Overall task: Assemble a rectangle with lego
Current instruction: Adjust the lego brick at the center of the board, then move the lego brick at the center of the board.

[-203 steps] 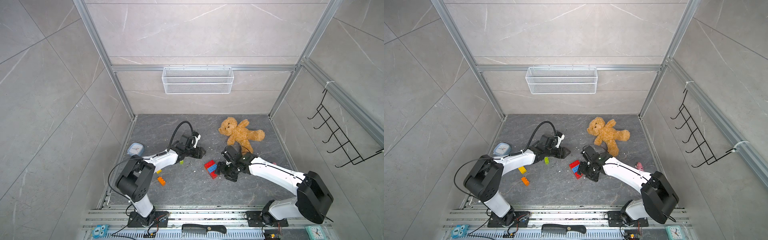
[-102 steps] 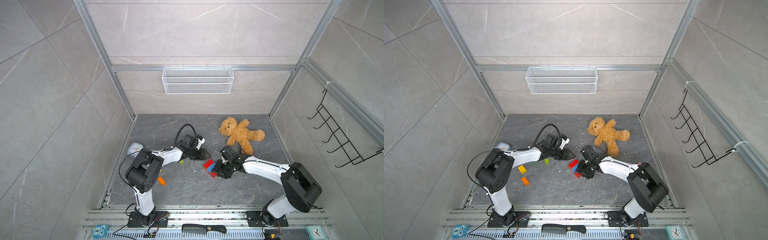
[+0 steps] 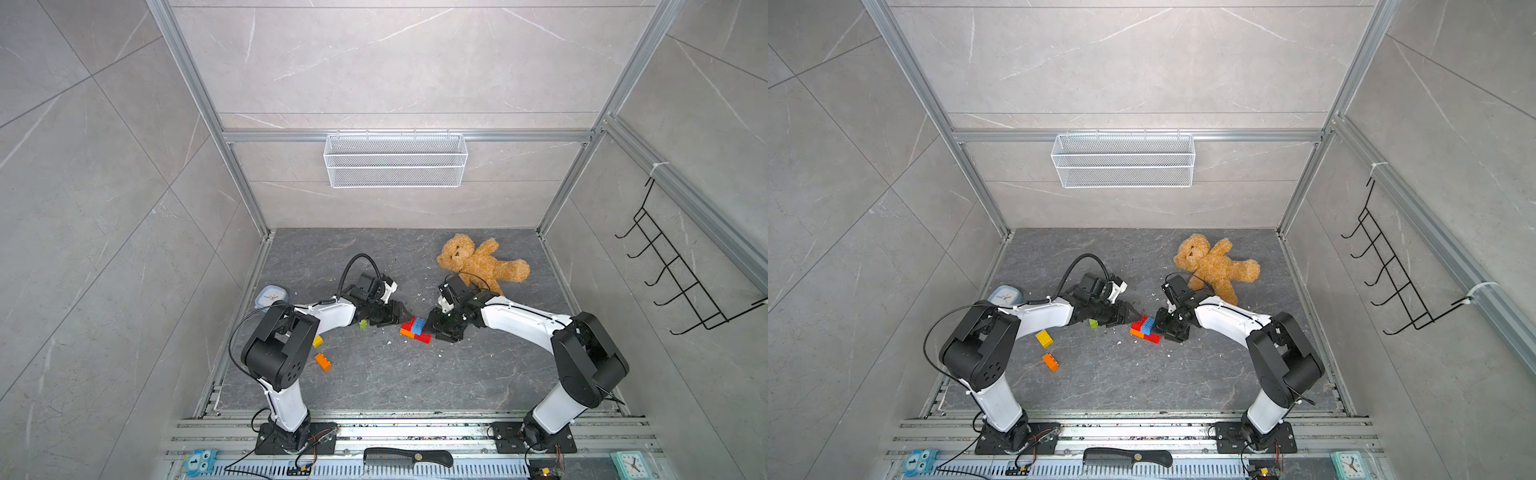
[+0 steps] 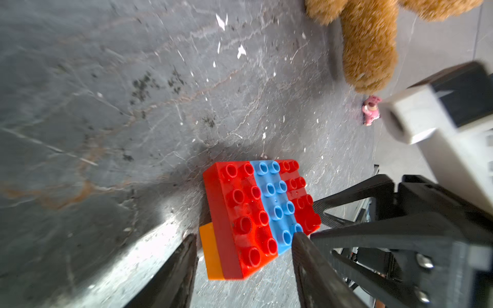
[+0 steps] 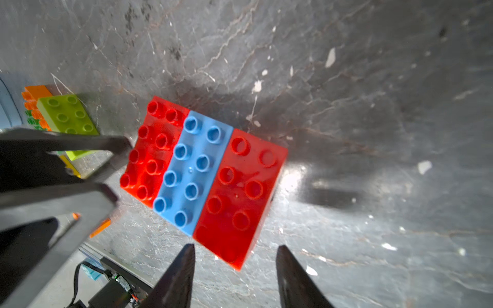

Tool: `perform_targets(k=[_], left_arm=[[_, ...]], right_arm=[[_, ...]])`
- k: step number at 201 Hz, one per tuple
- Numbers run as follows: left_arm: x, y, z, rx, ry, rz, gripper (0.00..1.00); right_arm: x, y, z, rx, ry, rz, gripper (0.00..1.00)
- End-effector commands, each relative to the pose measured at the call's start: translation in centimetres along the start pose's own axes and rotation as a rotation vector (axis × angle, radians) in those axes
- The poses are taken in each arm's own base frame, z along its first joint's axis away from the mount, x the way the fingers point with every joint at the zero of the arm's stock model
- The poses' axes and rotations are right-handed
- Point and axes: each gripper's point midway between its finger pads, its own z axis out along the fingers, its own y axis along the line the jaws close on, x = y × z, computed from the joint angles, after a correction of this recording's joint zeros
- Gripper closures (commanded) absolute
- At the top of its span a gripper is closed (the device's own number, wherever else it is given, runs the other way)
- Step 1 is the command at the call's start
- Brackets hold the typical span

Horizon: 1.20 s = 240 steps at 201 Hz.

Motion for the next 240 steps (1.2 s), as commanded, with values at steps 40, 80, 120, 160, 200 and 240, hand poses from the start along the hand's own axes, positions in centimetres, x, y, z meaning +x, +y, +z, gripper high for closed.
perform_targets(k=[40, 80, 120, 160, 200, 240], left_arm=[[-1.2, -1.3, -0.3, 0.032, 0.004, -0.033, 0.40], [-0.9, -0.6, 0.8, 0.030, 0.028, -0.063, 0.44], [-0.3, -0.3, 0.9, 0.036, 0.038, -0.068, 0.49], [0.6, -0.2, 0.7, 0.044, 0.036, -0.073, 0.54], [1.6, 0.2, 0.5, 0.048, 0.031, -0.090, 0.58], [2.8, 0.5, 0.2, 0.045, 0.038, -0.102, 0.60]], right_arm=[[-1.0, 0.7, -1.0, -0.039, -0.028, 0.041, 0.39], [-2.0, -0.3, -0.7, -0.064, -0.047, 0.138, 0.37], [-1.6, -0.7, 0.5, -0.054, -0.013, 0.151, 0.40], [-0.3, -1.1, 0.4, -0.014, 0.002, 0.110, 0.46], [1.2, -1.1, 0.8, 0.040, 0.011, 0.048, 0.50], [3.0, -1.5, 1.8, 0.106, 0.013, -0.015, 0.53]])
